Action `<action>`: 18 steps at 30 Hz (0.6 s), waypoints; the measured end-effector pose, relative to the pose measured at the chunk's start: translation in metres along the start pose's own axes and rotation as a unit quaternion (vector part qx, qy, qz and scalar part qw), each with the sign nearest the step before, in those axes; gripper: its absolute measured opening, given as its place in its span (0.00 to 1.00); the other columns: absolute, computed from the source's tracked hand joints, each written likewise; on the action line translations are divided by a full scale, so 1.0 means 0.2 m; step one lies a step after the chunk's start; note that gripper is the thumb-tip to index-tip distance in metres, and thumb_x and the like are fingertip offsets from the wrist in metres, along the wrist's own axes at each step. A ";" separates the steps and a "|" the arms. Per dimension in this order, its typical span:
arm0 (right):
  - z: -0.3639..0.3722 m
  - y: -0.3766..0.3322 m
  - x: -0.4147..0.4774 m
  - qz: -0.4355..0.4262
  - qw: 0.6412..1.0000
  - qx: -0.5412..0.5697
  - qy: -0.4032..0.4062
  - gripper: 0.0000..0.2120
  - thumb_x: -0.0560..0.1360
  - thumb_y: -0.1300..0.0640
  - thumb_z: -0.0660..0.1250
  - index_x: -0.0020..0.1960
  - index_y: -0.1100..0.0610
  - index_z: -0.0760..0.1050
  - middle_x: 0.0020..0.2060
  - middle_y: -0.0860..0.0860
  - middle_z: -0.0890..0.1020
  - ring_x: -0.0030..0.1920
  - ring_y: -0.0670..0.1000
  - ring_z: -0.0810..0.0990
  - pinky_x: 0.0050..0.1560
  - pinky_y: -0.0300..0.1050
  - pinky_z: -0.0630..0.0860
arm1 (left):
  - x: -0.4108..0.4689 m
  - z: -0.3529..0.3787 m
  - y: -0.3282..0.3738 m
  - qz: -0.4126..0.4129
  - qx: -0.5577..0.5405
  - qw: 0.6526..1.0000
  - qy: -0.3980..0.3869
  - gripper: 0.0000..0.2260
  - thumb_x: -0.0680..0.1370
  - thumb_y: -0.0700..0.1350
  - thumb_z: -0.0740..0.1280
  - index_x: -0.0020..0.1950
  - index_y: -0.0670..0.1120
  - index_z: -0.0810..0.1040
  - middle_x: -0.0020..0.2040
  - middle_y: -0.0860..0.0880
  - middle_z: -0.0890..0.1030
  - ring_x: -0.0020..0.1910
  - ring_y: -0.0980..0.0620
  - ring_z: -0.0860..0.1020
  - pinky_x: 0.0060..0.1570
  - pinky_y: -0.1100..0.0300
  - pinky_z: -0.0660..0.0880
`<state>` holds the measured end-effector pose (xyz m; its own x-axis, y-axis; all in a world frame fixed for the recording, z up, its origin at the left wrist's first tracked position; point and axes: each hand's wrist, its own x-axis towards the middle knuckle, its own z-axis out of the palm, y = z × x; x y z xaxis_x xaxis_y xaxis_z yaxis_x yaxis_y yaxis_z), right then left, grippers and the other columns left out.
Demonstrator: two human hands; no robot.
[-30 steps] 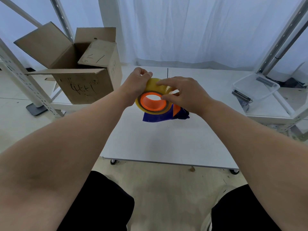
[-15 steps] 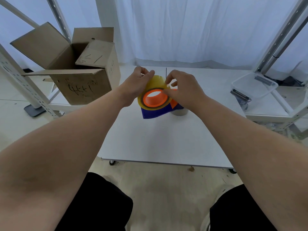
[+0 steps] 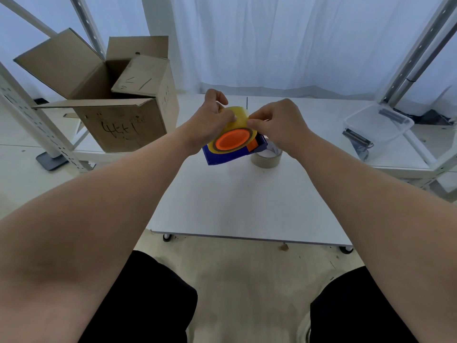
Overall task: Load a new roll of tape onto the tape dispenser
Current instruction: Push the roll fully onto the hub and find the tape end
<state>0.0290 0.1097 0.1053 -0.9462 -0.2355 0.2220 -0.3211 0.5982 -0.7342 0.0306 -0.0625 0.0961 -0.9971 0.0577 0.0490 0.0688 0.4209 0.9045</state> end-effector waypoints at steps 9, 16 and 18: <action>0.03 -0.06 0.00 -0.023 0.987 -0.158 0.027 0.10 0.72 0.60 0.64 0.43 0.62 0.83 0.40 0.57 0.84 0.42 0.54 0.80 0.43 0.47 0.76 | 0.00 0.03 0.01 0.005 0.052 0.998 0.031 0.14 0.75 0.46 0.63 0.56 0.52 0.60 0.46 0.54 0.70 0.43 0.51 0.74 0.36 0.61 0.73; 0.07 -0.07 0.00 -0.021 0.952 -0.305 -0.005 0.07 0.76 0.57 0.61 0.46 0.60 0.75 0.37 0.54 0.75 0.39 0.53 0.75 0.39 0.45 0.68 | -0.01 0.05 0.03 0.011 0.081 0.996 0.038 0.14 0.76 0.45 0.63 0.56 0.50 0.59 0.44 0.54 0.70 0.41 0.53 0.73 0.37 0.62 0.73; 0.07 -0.07 -0.01 -0.027 0.946 -0.322 -0.020 0.04 0.76 0.57 0.61 0.44 0.58 0.70 0.38 0.54 0.74 0.39 0.54 0.73 0.39 0.45 0.66 | -0.02 0.06 0.03 0.009 0.089 0.995 0.033 0.15 0.76 0.45 0.63 0.56 0.51 0.59 0.45 0.53 0.70 0.41 0.52 0.73 0.37 0.62 0.73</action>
<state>0.0359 0.0906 0.1068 -0.9295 -0.3002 0.2142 -0.3389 0.9243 -0.1754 0.0354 -0.0498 0.0964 -0.9951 0.0092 0.0985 0.0859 0.5747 0.8138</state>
